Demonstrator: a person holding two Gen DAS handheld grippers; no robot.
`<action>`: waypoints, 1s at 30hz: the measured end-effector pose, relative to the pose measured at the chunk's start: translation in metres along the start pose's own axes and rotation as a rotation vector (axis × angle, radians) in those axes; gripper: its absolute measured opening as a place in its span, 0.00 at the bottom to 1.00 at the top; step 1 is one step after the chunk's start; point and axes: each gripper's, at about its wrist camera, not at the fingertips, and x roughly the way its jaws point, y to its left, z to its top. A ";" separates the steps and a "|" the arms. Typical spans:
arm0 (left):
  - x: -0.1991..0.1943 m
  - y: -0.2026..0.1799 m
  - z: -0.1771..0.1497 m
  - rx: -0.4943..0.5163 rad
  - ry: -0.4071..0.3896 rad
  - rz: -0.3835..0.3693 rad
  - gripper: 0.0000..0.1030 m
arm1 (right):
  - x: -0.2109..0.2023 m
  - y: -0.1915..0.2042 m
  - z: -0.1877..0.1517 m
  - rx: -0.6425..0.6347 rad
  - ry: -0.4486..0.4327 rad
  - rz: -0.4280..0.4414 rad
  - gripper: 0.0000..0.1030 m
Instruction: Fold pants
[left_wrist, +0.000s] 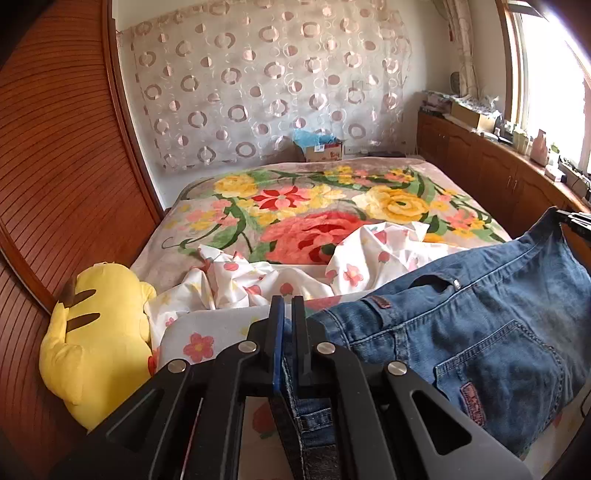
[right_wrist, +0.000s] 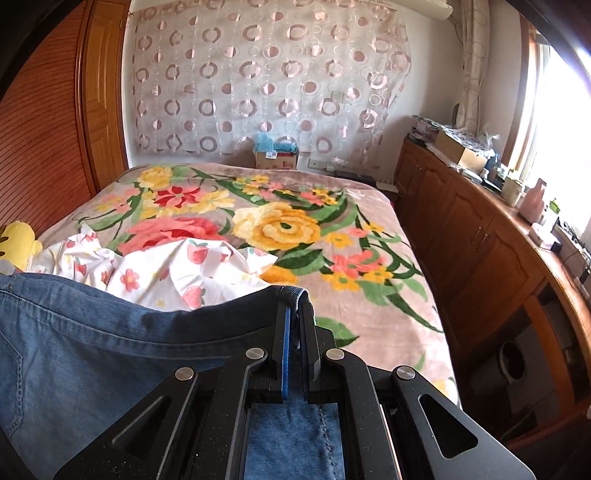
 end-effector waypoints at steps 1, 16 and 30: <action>-0.002 0.000 0.001 -0.002 -0.005 0.001 0.11 | -0.001 -0.001 -0.001 0.009 -0.003 0.007 0.04; -0.007 -0.049 -0.021 0.053 0.039 -0.181 0.77 | -0.026 0.004 -0.027 0.053 -0.043 0.083 0.38; 0.022 -0.088 -0.057 0.104 0.131 -0.237 0.77 | -0.028 -0.011 -0.065 0.050 0.083 0.157 0.41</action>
